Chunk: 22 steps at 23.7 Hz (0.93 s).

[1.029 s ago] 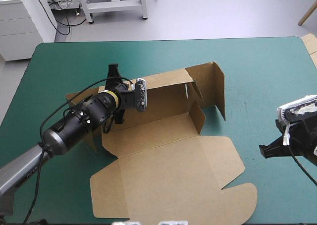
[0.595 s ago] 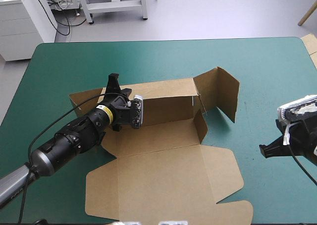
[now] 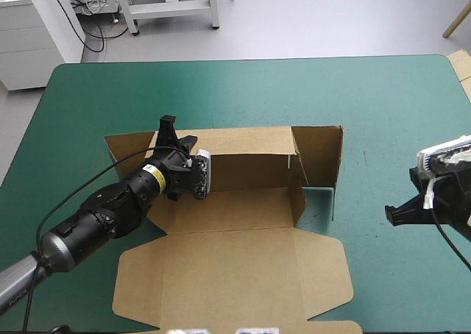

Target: Fold the box

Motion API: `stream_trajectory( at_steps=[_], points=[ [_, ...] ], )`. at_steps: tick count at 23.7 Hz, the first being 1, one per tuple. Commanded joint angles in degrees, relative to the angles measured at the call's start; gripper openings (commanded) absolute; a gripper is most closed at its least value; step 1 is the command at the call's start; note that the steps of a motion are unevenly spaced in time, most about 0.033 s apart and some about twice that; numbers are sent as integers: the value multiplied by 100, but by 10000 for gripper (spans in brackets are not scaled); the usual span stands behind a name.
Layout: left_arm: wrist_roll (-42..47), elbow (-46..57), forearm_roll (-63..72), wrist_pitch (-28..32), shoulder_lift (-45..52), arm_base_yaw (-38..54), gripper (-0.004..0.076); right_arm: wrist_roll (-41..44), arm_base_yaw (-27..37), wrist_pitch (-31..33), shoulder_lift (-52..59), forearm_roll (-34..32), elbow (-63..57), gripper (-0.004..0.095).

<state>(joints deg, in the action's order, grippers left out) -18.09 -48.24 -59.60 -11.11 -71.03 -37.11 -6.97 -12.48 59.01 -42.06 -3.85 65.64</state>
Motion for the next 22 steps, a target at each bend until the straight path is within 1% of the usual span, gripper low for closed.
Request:
stream_trajectory(
  at_steps=[1, 2, 4, 5, 7, 8, 10, 13, 19, 22],
  points=[
    [73, -89, -316, 196, 172, -33, -8, 217, 26, -432, 3, -42, 476, 157],
    [73, -87, -428, 224, 172, -33, -8, 349, 26, -432, -19, -43, 643, 251],
    [73, -77, -462, 269, 172, -33, -8, 391, 26, -385, -103, -15, 1020, 518],
    [73, -77, -462, 279, 172, -33, -8, 391, 26, -385, -215, 30, 1265, 679],
    [73, -77, -564, 279, 172, -33, -8, 391, 26, -375, -428, 185, 1607, 824],
    [73, -77, -620, 279, 172, -33, -8, 391, 26, -375, -589, 244, 1838, 858],
    [73, -77, -706, 283, 172, -33, -8, 380, 26, -375, -922, 417, 2181, 862],
    [73, -77, -703, 283, 172, -33, -8, 356, 26, -375, -1578, 454, 2726, 862],
    [83, -77, -718, 260, 172, -33, -8, 289, 26, -364, -2735, 472, 3447, 862],
    [83, -77, -718, 260, 172, -33, -8, 299, 26, -355, -3317, 658, 3768, 862]
  ],
)
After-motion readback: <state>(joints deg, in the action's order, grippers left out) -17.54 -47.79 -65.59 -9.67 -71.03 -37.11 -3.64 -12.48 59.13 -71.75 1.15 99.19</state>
